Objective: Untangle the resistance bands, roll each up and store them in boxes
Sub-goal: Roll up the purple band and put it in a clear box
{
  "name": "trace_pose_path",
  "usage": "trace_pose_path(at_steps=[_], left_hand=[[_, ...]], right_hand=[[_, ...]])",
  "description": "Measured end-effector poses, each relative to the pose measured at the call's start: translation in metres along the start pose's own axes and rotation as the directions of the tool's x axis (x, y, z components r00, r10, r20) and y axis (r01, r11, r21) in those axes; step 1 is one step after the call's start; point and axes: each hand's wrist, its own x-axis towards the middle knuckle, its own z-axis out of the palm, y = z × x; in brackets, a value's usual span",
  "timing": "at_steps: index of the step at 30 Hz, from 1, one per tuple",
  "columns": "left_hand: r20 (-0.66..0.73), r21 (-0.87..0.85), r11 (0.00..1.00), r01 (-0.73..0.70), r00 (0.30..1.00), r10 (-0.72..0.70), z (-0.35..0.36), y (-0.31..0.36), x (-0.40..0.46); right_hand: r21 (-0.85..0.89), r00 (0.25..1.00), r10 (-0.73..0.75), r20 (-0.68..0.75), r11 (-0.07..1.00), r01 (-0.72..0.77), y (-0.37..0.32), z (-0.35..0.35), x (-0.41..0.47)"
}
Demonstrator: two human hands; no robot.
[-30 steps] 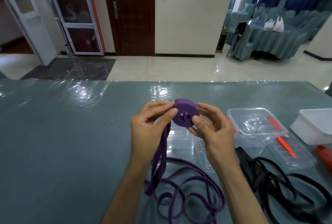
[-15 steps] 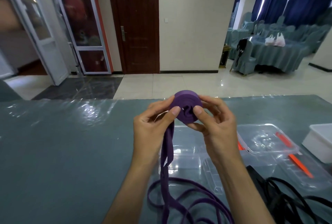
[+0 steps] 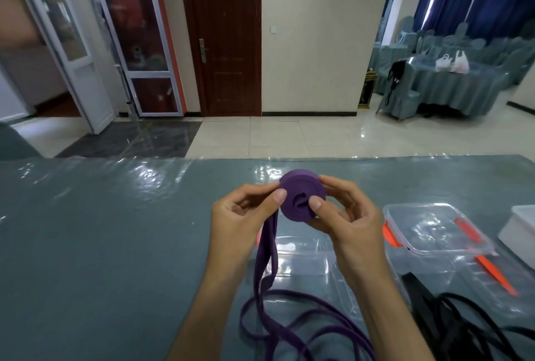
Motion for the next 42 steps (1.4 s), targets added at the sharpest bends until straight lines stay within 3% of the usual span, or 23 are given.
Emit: trace_pose_path(at_steps=[3, 6, 10, 13, 17, 20, 25, 34, 42], left_hand=[[0.013, -0.012, 1.0, -0.007, 1.0, 0.007, -0.006, 0.001, -0.003], [0.02, -0.006, 0.999, -0.032, 0.999, 0.032, -0.006, 0.003, -0.004], [0.056, 0.064, 0.995, -0.077, 0.996, 0.074, -0.005, 0.001, -0.004], [0.114, 0.088, 0.993, -0.072, 0.992, 0.062, -0.008, 0.001, -0.003], [0.067, 0.03, 0.999, -0.024, 0.998, 0.022, -0.008, 0.0, -0.004], [0.027, 0.004, 1.0, -0.005, 1.0, 0.005, -0.007, -0.003, -0.009], [0.063, 0.056, 0.998, -0.004, 0.998, 0.001, -0.003, -0.006, -0.014], [0.236, 0.175, 0.985, -0.009, 0.971, -0.033, -0.007, 0.011, -0.011], [0.206, 0.198, 0.98, 0.034, 0.976, -0.076, -0.002, 0.013, -0.014]], right_hand=[[0.089, 0.997, 0.07, 0.031, 0.993, -0.072, 0.005, -0.002, -0.004], [0.044, 0.991, 0.093, 0.102, 0.994, -0.098, -0.004, -0.005, 0.003], [-0.037, 0.998, 0.031, 0.055, 0.999, -0.029, -0.019, -0.003, 0.007], [0.007, 0.999, 0.032, 0.017, 0.999, -0.032, -0.017, 0.001, 0.002], [0.2, 0.985, 0.172, 0.012, 0.965, -0.171, -0.003, 0.006, -0.005], [0.124, 0.976, 0.215, 0.031, 0.968, -0.217, -0.007, -0.001, -0.006], [-0.095, 0.994, 0.108, -0.022, 0.99, -0.109, -0.02, -0.014, -0.007], [-0.008, 0.994, 0.112, -0.02, 0.994, -0.112, -0.025, -0.013, -0.019], [-0.081, 0.995, -0.036, -0.092, 0.996, 0.028, -0.036, -0.006, -0.024]])
